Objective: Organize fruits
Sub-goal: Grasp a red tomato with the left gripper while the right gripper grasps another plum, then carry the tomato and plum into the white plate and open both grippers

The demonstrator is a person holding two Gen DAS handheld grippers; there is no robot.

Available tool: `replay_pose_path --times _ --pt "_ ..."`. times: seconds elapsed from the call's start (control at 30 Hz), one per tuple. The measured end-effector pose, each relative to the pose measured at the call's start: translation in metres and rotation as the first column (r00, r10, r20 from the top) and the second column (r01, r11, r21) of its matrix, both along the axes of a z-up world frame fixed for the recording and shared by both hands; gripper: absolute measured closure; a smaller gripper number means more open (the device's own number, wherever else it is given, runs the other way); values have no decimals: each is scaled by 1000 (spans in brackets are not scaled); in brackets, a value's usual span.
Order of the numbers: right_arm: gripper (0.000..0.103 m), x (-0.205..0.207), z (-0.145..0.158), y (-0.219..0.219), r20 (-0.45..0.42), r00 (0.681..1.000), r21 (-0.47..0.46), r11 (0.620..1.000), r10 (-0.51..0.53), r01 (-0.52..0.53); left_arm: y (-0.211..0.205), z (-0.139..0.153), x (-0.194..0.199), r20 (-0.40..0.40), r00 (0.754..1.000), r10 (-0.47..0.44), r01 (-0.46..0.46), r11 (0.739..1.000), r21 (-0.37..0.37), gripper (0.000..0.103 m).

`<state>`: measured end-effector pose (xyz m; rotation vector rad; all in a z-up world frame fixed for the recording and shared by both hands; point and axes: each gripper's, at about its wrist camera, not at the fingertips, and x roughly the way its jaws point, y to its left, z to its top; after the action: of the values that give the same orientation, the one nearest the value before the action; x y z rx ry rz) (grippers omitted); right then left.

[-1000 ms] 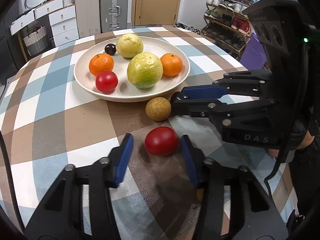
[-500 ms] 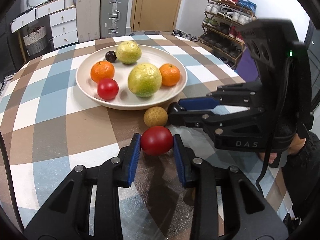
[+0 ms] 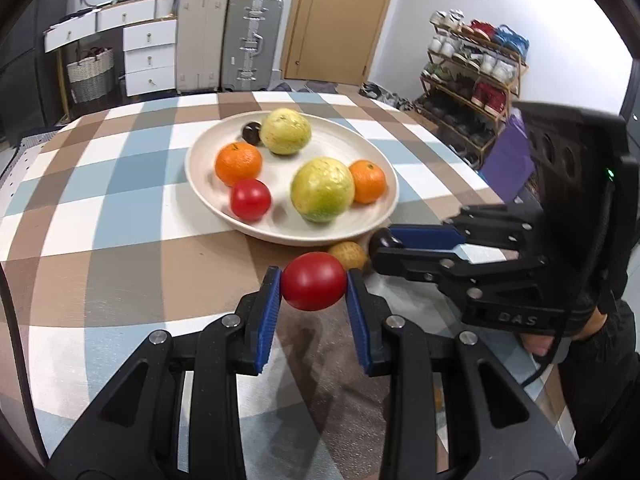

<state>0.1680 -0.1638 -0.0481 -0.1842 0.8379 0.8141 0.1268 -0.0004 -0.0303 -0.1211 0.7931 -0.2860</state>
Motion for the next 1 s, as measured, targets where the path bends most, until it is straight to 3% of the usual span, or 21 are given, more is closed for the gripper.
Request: replay_pose_path --times 0.27,0.67,1.0 --pt "78 -1 9 -12 17 1000 68 997 -23 22 17 7 -1 40 996 75 -74 997 -34 74" --pt "78 5 31 -33 46 993 225 970 -107 94 23 15 9 84 985 150 -149 989 -12 73" --pt "78 22 48 -43 58 976 247 950 -209 188 28 36 31 133 973 191 -195 981 20 73"
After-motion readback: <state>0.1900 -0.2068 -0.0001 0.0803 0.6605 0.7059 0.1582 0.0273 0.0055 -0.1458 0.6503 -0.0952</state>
